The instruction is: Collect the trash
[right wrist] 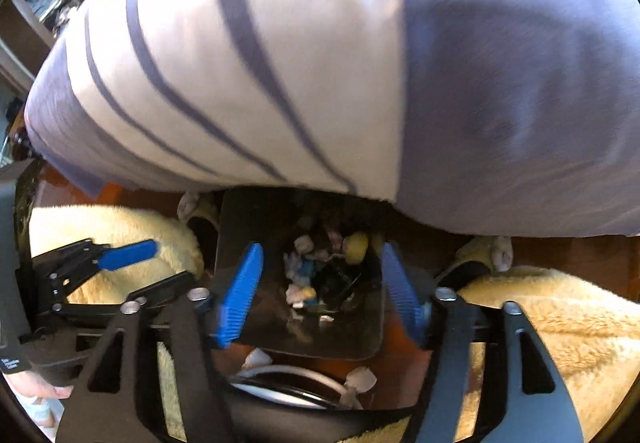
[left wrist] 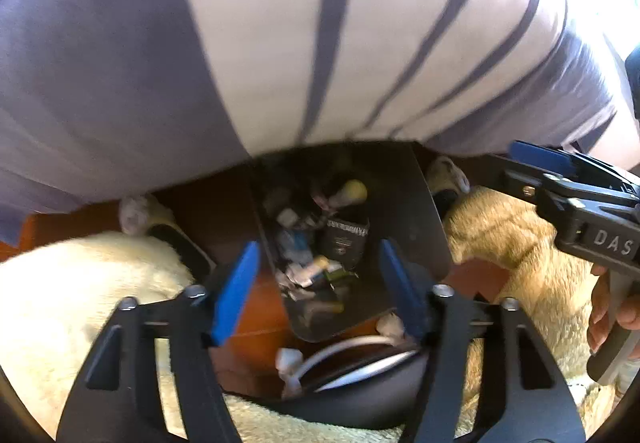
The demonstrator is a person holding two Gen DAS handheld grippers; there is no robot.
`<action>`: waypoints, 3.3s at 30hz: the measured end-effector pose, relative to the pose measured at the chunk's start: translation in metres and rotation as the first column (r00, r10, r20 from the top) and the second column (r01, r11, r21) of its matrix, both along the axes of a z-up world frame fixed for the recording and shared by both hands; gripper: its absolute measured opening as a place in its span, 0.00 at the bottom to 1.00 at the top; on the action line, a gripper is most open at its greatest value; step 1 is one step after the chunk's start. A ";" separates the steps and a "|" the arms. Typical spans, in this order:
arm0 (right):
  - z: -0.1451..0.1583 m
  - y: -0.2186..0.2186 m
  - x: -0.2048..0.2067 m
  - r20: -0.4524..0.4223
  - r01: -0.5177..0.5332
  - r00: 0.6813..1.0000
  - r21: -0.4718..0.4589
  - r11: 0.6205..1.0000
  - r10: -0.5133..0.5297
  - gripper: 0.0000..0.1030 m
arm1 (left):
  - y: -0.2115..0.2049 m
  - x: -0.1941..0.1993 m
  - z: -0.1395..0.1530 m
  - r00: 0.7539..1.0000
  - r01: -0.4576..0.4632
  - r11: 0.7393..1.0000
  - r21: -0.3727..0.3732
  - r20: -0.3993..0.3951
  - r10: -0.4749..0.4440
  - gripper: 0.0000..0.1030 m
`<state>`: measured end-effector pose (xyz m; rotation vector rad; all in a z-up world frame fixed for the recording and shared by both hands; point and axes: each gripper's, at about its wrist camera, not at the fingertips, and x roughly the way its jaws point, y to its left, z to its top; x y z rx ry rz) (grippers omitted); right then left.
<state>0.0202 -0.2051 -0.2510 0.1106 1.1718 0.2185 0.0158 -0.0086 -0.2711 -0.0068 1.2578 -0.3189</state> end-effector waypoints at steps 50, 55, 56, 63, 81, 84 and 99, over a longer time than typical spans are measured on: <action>0.303 -0.041 -0.100 0.798 0.259 0.585 -0.018 0.966 -0.142 0.97 | 0.009 -0.071 0.327 0.594 -0.092 0.990 -0.104 0.793 0.138 0.92; 0.305 -0.038 -0.109 0.811 0.264 0.569 -0.024 0.964 -0.136 0.97 | 0.012 -0.072 0.327 0.589 -0.097 0.989 -0.114 0.794 0.149 0.92; 0.305 -0.038 -0.110 0.812 0.263 0.568 -0.025 0.964 -0.135 0.97 | 0.011 -0.072 0.328 0.588 -0.099 0.989 -0.114 0.795 0.150 0.92; 0.304 -0.033 -0.111 0.809 0.242 0.574 -0.024 0.970 -0.123 0.97 | 0.011 -0.074 0.327 0.585 -0.087 0.989 -0.120 0.797 0.148 0.92; 0.302 -0.027 -0.108 0.799 0.214 0.593 -0.039 0.976 -0.097 0.97 | 0.013 -0.078 0.326 0.586 -0.074 0.990 -0.122 0.798 0.142 0.92; 0.302 -0.028 -0.108 0.800 0.209 0.591 -0.034 0.977 -0.099 0.97 | 0.014 -0.078 0.326 0.586 -0.075 0.989 -0.123 0.798 0.144 0.92; 0.304 -0.027 -0.108 0.799 0.200 0.595 -0.040 0.979 -0.089 0.97 | 0.016 -0.076 0.327 0.585 -0.081 0.989 -0.123 0.797 0.147 0.92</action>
